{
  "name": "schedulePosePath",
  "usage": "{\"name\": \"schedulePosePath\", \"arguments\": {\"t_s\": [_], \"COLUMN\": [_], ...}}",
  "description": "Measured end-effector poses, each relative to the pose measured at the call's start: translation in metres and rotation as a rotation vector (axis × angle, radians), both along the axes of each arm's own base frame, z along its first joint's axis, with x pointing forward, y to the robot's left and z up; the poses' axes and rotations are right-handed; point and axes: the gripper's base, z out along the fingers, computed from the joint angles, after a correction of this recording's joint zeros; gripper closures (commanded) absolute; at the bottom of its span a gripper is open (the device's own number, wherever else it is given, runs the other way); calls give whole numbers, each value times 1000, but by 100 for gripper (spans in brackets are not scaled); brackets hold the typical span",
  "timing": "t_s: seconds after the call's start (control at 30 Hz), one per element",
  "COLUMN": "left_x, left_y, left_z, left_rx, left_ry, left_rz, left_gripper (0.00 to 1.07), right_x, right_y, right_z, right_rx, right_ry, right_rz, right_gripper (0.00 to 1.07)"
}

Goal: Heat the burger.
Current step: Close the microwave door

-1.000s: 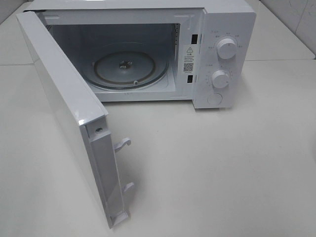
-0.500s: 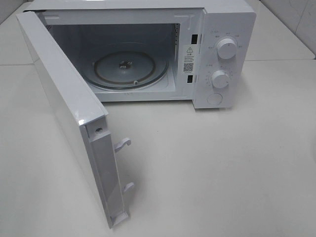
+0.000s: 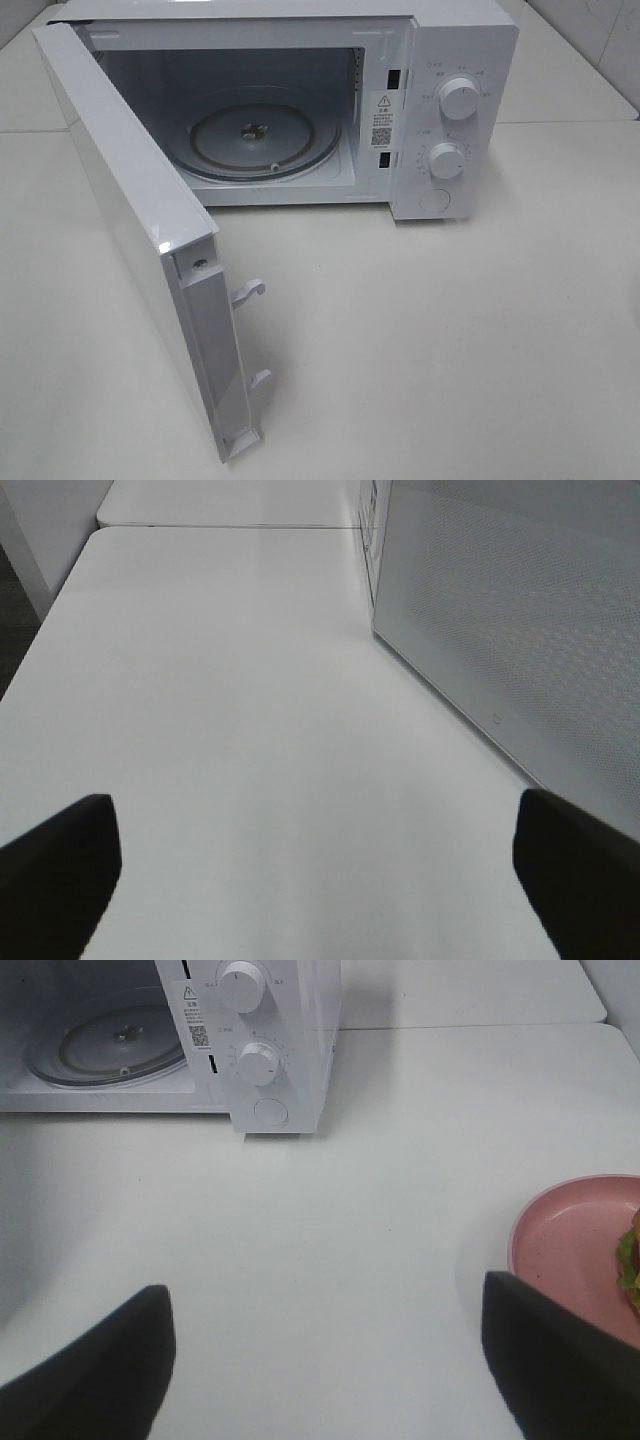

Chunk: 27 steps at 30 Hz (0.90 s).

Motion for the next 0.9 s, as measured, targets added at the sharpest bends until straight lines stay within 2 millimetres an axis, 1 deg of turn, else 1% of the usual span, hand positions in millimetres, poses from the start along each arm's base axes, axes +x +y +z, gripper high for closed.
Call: {"name": "schedulePosePath", "arguments": {"t_s": [0.07,0.17,0.23,0.47,0.5,0.57,0.6,0.7,0.9], "left_x": [0,0,0,0,0,0,0,0,0], "left_y": [0,0,0,0,0,0,0,0,0], "left_z": [0,0,0,0,0,0,0,0,0], "left_rx": [0,0,0,0,0,0,0,0,0], "left_ry": [0,0,0,0,0,0,0,0,0], "left_rz": [0,0,0,0,0,0,0,0,0], "left_gripper": [6,6,6,6,6,6,6,6,6], "right_x": [0,0,0,0,0,0,-1,-1,-1], "right_y": [-1,-1,-2,-2,-2,-2,-1,0,1], "right_z": [0,0,0,0,0,0,0,0,0], "right_rx": [-35,-42,-54,-52,-49,-48,-51,-54,-52], "right_ry": [-5,-6,-7,-7,-6,-5,-4,-3,-3], "right_rz": [7,9,6,0,-27,-51,-98,-123,-121], "right_gripper": [14,13,10,8,7,7,7,7,10]}}
